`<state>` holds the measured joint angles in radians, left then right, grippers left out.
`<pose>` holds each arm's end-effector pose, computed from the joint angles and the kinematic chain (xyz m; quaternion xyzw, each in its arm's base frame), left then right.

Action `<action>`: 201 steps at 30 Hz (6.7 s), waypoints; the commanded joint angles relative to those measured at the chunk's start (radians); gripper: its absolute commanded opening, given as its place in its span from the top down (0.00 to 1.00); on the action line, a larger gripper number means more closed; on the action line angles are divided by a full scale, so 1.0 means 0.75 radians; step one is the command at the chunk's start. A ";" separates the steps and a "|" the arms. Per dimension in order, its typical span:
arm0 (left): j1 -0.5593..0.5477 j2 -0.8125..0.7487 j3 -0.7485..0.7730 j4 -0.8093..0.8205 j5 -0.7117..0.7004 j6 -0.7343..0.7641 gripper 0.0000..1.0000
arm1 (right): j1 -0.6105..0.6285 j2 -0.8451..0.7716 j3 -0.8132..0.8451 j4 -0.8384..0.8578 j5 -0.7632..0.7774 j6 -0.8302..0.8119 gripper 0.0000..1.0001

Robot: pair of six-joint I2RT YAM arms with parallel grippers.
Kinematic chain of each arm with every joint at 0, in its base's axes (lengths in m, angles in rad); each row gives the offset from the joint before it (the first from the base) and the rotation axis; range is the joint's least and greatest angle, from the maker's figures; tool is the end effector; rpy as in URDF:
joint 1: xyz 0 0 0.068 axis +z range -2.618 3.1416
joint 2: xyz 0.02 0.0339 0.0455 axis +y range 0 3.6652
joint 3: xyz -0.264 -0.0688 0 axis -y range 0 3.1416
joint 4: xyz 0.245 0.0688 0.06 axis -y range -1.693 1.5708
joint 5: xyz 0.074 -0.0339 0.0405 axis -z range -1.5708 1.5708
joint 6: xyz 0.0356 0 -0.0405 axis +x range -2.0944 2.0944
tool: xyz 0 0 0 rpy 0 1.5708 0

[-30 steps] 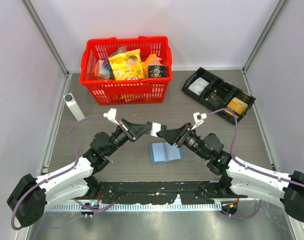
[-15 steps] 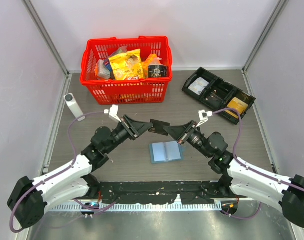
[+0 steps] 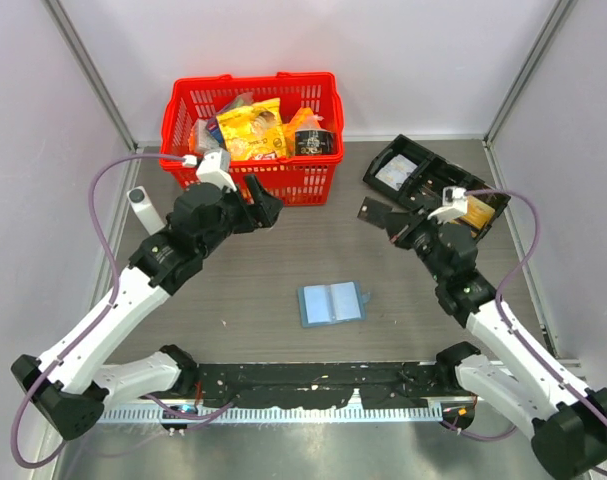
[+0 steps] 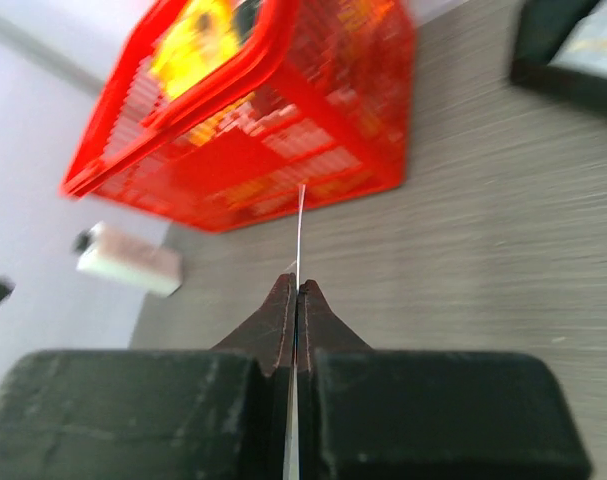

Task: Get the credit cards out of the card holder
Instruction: Place the credit card in the storage box, then remove the credit card from the card holder.

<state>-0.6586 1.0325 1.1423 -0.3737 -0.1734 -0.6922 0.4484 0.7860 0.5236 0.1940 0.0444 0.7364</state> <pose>0.1832 -0.1340 0.3982 -0.0659 0.7900 -0.3250 0.5157 0.1763 0.0831 0.2872 0.1198 0.7210 0.3675 0.5751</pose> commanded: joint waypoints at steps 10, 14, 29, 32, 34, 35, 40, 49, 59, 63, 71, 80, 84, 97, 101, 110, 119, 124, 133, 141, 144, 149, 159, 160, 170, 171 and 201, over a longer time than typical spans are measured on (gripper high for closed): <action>0.166 0.067 -0.112 -0.154 -0.100 0.383 0.08 | -0.579 0.535 0.480 -0.250 -0.006 -0.160 0.99; 0.205 0.055 -0.122 -0.148 -0.053 0.342 0.08 | -0.710 0.715 0.605 -0.297 -0.008 -0.170 0.99; 0.303 0.069 -0.120 -0.162 0.047 0.317 0.07 | -0.807 1.353 1.202 -0.537 -0.108 -0.174 0.99; 0.303 0.082 -0.122 -0.164 0.057 0.315 0.08 | -0.807 1.429 1.255 -0.559 -0.125 -0.164 0.99; 0.303 0.086 -0.120 -0.164 0.057 0.320 0.08 | -0.809 1.463 1.282 -0.559 -0.143 -0.164 0.99; 0.301 0.086 -0.120 -0.166 0.059 0.318 0.08 | -0.809 1.480 1.296 -0.563 -0.153 -0.162 0.99; 0.303 0.090 -0.124 -0.164 0.061 0.320 0.08 | -0.813 1.582 1.412 -0.637 -0.206 -0.164 0.96; 0.303 0.074 -0.136 -0.150 0.070 0.318 0.08 | -0.833 1.560 1.437 -0.735 0.008 -0.176 0.60; 0.301 0.033 -0.165 -0.085 0.192 0.258 0.16 | -0.815 1.268 1.297 -0.770 0.062 -0.201 0.53; 0.265 0.024 -0.179 -0.062 0.274 0.173 0.19 | -0.721 1.045 1.123 -0.741 0.057 -0.241 0.52; 0.034 -0.043 -0.316 -0.048 0.188 -0.012 0.21 | -0.310 0.642 0.779 -0.827 0.139 -0.293 0.47; -0.293 0.047 -0.478 0.071 0.096 -0.298 0.24 | 0.030 0.363 0.444 -0.817 0.149 -0.129 0.46; -0.412 0.151 -0.478 0.130 0.047 -0.372 0.27 | 0.195 0.341 0.337 -0.797 0.209 -0.052 0.46; -0.502 0.517 -0.329 0.198 0.047 -0.394 0.44 | 0.537 0.551 0.157 -0.558 0.438 0.149 0.46; -0.502 0.628 -0.337 0.222 0.082 -0.404 0.50 | 0.541 0.613 0.122 -0.514 0.425 0.161 0.49; -0.504 0.714 -0.484 0.288 0.066 -0.496 0.59 | 0.547 0.662 0.055 -0.480 0.360 0.196 0.53; -0.529 0.701 -0.603 0.343 0.045 -0.582 0.64 | 0.549 0.711 0.059 -0.461 0.282 0.166 0.62; -0.553 0.683 -0.621 0.349 0.029 -0.597 0.65 | 0.550 0.707 0.075 -0.465 0.248 0.147 0.69; -0.566 0.642 -0.658 0.369 0.016 -0.615 0.66 | 0.554 0.684 0.083 -0.343 0.055 0.121 0.71; -0.566 0.509 -0.715 0.361 -0.014 -0.646 0.67 | 0.572 0.646 0.116 -0.302 -0.020 0.123 0.71; -0.564 0.444 -0.742 0.343 -0.035 -0.662 0.67 | 0.576 0.623 0.122 -0.289 -0.039 0.125 0.71; -0.568 0.291 -0.807 0.294 -0.088 -0.703 0.66 | 0.603 0.649 0.142 -0.267 -0.131 0.116 0.71; -0.566 -0.023 -0.963 0.120 -0.284 -0.826 0.64 | 0.727 0.784 0.251 -0.203 -0.137 0.092 0.71; -0.566 -0.025 -0.971 0.112 -0.290 -0.830 0.64 | 0.742 0.797 0.263 -0.199 -0.139 0.094 0.71; -0.566 -0.123 -0.995 0.012 -0.343 -0.895 0.65 | 0.883 1.081 0.420 -0.203 -0.133 0.082 0.70; -0.568 -0.143 -0.999 -0.011 -0.350 -0.901 0.65 | 0.891 1.089 0.433 -0.209 -0.129 0.082 0.69; -0.543 0.032 -0.973 0.306 -0.166 -0.799 0.82 | 0.660 0.848 -0.074 0.312 -0.280 0.157 0.59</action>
<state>-1.0748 1.0351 0.4351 -0.2104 -0.3000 -1.2762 0.9562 1.4014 0.4828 0.2901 -0.1070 0.8326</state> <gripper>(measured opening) 0.184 0.419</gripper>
